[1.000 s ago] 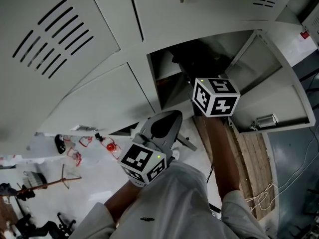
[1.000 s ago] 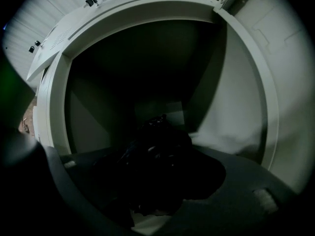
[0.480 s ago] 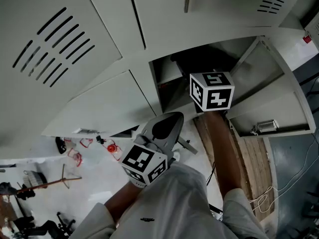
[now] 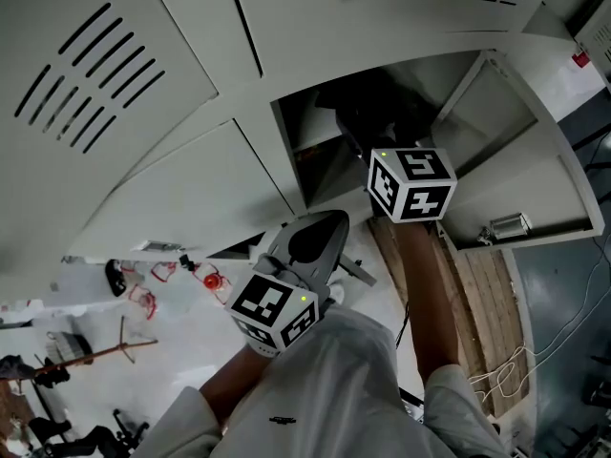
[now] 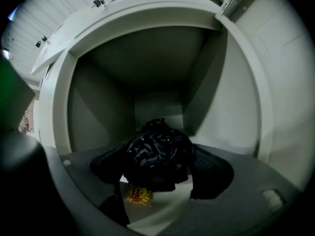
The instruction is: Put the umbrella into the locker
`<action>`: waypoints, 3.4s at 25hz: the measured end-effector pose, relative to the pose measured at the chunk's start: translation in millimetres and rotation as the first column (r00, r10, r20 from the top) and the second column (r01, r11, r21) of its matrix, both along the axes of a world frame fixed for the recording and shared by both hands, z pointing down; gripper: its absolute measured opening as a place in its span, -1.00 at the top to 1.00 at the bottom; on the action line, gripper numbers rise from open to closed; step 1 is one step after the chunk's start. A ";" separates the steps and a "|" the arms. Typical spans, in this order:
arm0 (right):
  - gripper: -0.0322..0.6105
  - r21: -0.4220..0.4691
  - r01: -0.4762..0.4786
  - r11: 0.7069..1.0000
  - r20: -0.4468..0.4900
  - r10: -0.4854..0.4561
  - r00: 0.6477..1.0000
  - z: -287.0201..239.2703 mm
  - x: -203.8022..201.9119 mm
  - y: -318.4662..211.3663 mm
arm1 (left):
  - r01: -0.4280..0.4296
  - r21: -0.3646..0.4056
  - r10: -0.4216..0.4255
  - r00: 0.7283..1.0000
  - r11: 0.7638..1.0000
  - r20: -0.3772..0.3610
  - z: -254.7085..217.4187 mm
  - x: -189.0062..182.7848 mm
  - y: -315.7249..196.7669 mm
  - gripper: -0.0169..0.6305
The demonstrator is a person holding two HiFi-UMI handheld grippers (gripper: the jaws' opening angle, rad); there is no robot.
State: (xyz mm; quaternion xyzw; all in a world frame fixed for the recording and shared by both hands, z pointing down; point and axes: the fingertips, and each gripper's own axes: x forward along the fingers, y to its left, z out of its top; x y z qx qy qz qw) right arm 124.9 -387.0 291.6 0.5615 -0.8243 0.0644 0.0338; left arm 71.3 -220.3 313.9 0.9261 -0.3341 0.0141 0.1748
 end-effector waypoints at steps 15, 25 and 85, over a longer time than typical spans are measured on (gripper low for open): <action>0.12 0.028 -0.013 1.000 -0.042 0.014 0.999 -7.8 6.2 25.2 | -0.011 -0.020 0.010 1.000 1.000 -0.019 4.6 2.1 8.5 0.89; 0.13 0.033 -0.009 0.999 -0.047 0.011 0.999 -12.4 0.0 6.5 | -0.009 -0.022 0.008 1.000 1.000 -0.015 6.6 -2.7 0.8 0.89; 0.78 0.141 -0.117 0.983 -0.022 0.121 0.992 -37.0 60.0 133.1 | 0.022 0.041 -0.020 0.999 0.999 -0.030 -7.2 -12.7 4.9 0.89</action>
